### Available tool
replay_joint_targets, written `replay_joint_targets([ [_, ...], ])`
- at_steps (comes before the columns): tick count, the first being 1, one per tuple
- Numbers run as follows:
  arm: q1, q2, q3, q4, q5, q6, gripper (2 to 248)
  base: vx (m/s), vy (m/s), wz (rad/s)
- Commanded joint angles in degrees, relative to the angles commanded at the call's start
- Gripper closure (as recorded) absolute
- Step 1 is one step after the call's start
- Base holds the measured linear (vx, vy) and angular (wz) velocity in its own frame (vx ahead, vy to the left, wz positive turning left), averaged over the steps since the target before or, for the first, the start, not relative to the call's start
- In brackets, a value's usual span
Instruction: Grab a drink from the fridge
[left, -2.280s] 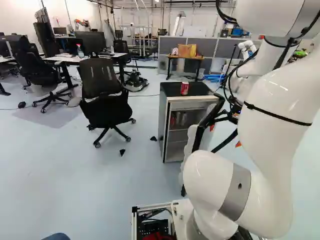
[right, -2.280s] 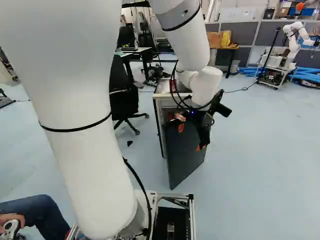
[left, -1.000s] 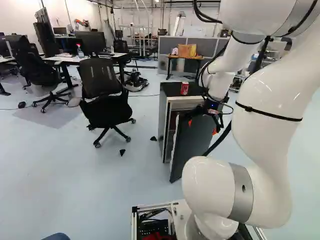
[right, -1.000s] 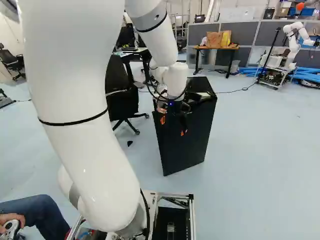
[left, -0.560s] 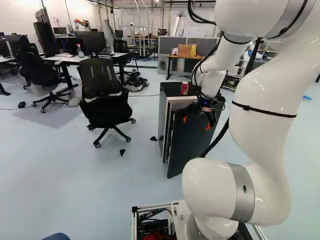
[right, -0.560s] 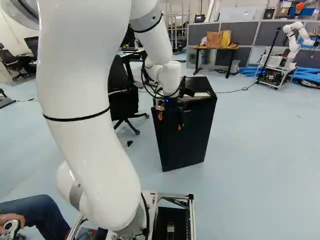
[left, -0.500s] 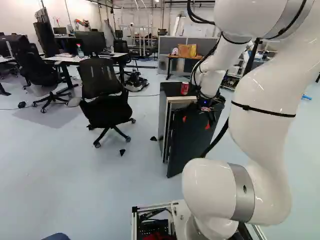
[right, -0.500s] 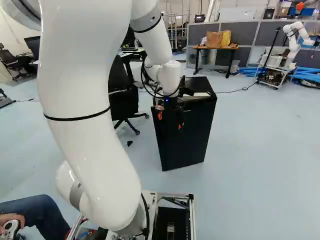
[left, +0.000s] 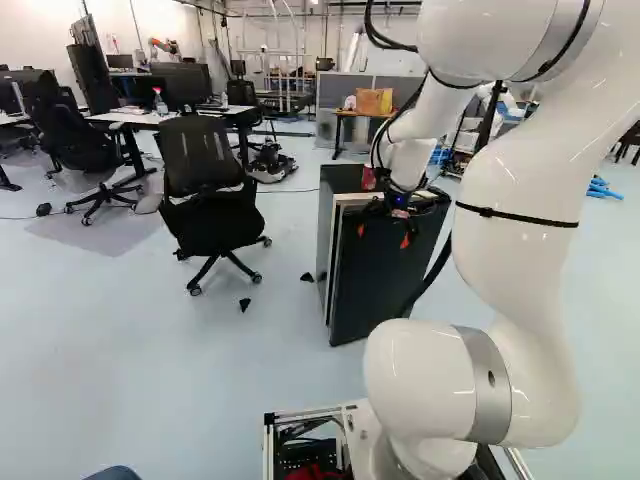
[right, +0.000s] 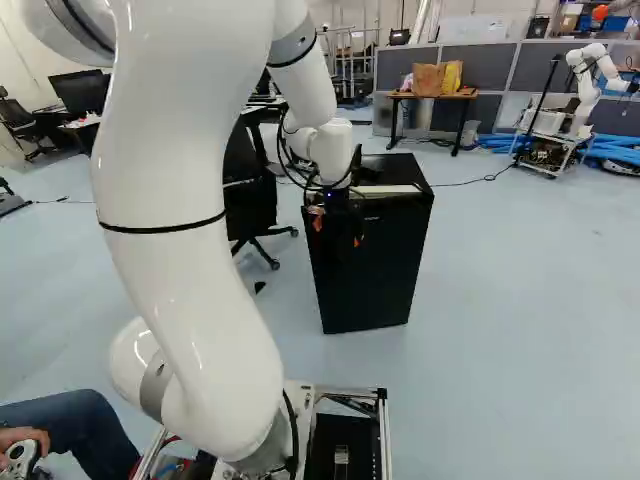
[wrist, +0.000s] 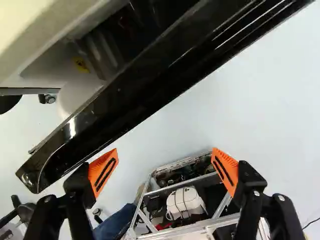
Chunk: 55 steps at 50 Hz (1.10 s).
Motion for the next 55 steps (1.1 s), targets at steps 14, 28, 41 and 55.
replay_joint_targets([
  [14,1.2,-1.1,-1.5,0.0,2.0,0.0,3,0.0,0.0,0.0],
  [28,2.0,-1.9,-2.5,0.0,3.9,0.0,3,0.0,0.0,0.0],
  [41,2.1,-2.0,-2.6,0.0,5.7,0.0,3,0.0,0.0,0.0],
  [55,2.1,-2.0,-2.6,0.0,7.9,0.0,3,0.0,0.0,0.0],
])
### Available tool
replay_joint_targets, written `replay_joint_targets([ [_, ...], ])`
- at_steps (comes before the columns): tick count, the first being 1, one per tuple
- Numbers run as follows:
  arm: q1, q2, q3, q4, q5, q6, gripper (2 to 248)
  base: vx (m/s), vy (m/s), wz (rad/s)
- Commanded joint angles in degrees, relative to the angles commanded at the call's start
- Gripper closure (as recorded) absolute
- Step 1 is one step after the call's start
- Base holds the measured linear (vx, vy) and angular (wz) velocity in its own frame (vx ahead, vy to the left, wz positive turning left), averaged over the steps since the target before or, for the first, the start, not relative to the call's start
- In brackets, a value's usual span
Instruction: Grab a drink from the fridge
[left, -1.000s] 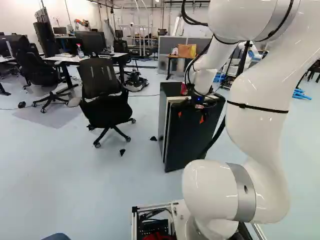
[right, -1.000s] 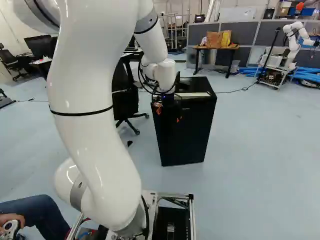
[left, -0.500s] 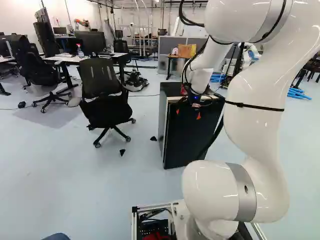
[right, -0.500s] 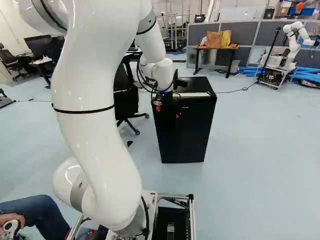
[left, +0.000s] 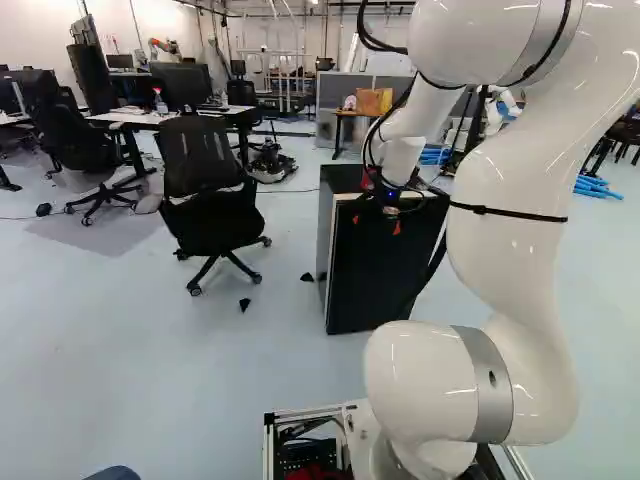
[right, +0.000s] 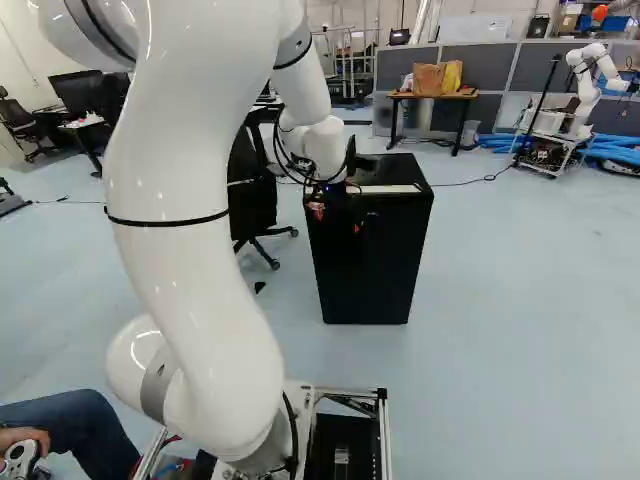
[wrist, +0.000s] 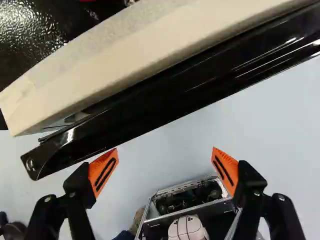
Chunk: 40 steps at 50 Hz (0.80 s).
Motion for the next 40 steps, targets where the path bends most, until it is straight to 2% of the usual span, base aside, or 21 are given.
replay_joint_targets([
  [29,0.0,0.0,0.0,0.0,5.0,0.0,3,0.0,0.0,0.0],
  [40,-0.1,0.7,0.9,0.0,5.4,0.0,3,0.0,0.0,0.0],
])
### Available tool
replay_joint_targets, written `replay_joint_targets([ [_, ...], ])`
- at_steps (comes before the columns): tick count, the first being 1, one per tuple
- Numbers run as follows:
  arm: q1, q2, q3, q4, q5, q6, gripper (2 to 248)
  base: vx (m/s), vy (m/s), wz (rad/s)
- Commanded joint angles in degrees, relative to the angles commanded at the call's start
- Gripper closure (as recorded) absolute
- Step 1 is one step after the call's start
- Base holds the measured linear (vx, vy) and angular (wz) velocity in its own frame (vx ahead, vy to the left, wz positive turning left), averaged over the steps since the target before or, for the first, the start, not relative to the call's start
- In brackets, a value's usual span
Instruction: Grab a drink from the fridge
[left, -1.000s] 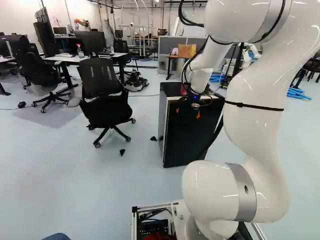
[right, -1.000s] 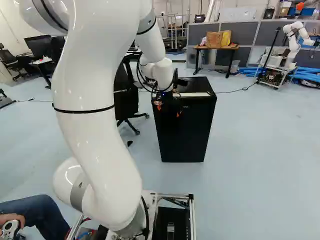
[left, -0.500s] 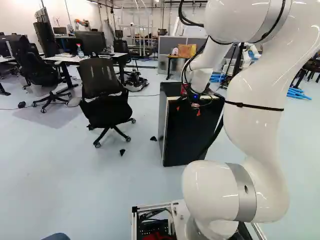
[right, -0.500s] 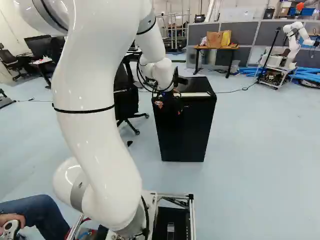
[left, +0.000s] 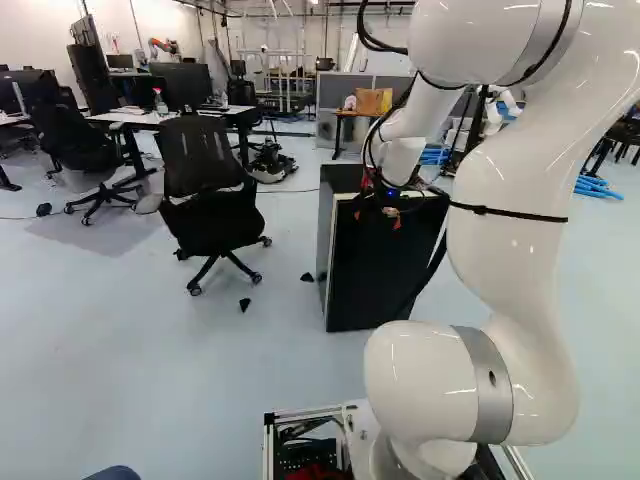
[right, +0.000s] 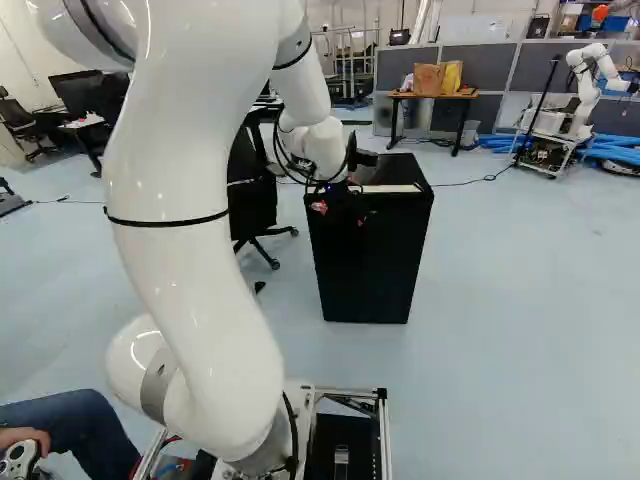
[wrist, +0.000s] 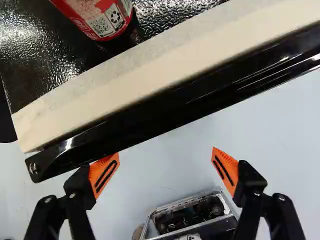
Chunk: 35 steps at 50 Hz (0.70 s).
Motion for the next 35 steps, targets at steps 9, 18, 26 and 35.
replay_joint_targets([
  [9,-0.1,1.9,2.4,0.0,0.0,0.0,3,0.0,0.0,0.0],
  [18,-0.1,4.0,5.1,0.0,0.7,0.0,3,0.0,0.0,0.0],
  [26,-0.2,6.0,7.5,0.0,3.1,0.0,3,0.0,0.0,0.0],
  [35,-0.3,8.3,10.2,0.0,7.3,0.0,3,0.0,0.0,0.0],
])
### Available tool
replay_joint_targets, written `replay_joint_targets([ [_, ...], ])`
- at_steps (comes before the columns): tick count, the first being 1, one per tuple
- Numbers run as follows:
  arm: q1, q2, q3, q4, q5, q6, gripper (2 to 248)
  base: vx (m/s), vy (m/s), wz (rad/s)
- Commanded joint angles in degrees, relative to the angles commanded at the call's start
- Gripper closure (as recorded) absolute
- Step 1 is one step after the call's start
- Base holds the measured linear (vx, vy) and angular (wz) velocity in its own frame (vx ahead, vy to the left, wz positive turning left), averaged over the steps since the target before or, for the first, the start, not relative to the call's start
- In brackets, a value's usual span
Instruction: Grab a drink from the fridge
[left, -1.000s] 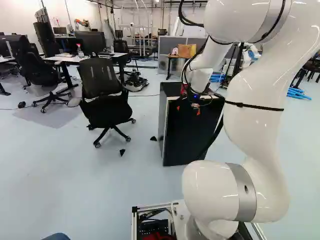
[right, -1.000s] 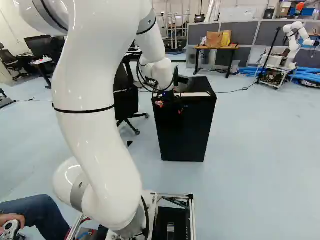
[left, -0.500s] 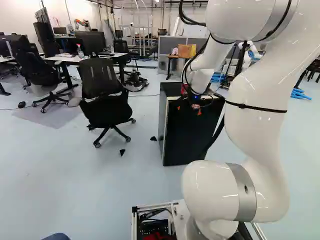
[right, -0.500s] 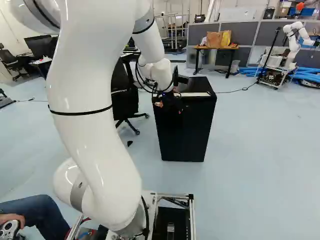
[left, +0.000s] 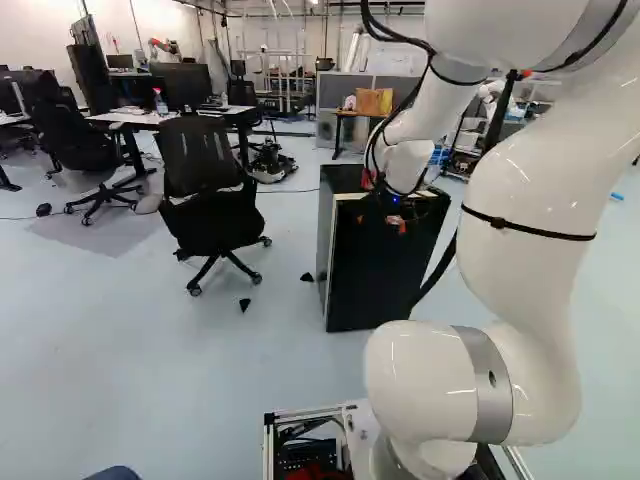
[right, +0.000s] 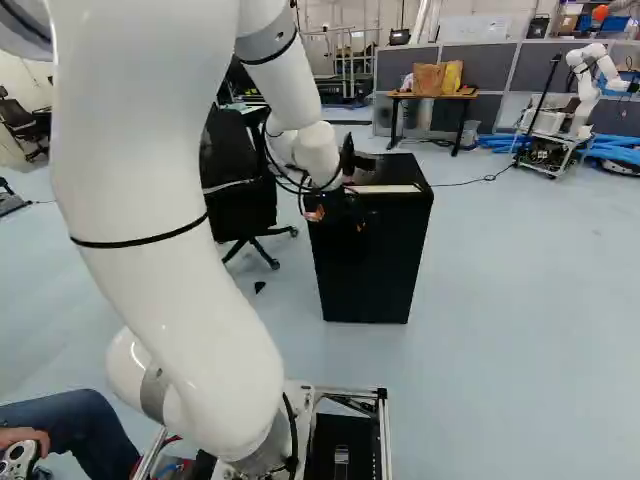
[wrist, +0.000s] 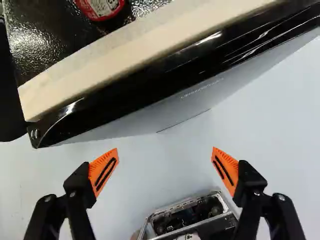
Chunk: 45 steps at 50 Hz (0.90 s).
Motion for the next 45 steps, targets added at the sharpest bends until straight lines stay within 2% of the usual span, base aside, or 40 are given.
replay_joint_targets([
  [14,0.2,3.8,4.4,0.0,8.3,0.0,3,0.0,0.0,0.0],
  [27,1.3,6.7,7.6,0.0,16.1,0.0,3,0.0,0.0,0.0],
  [45,1.6,7.0,7.8,-0.4,27.0,0.0,3,0.0,0.0,0.0],
])
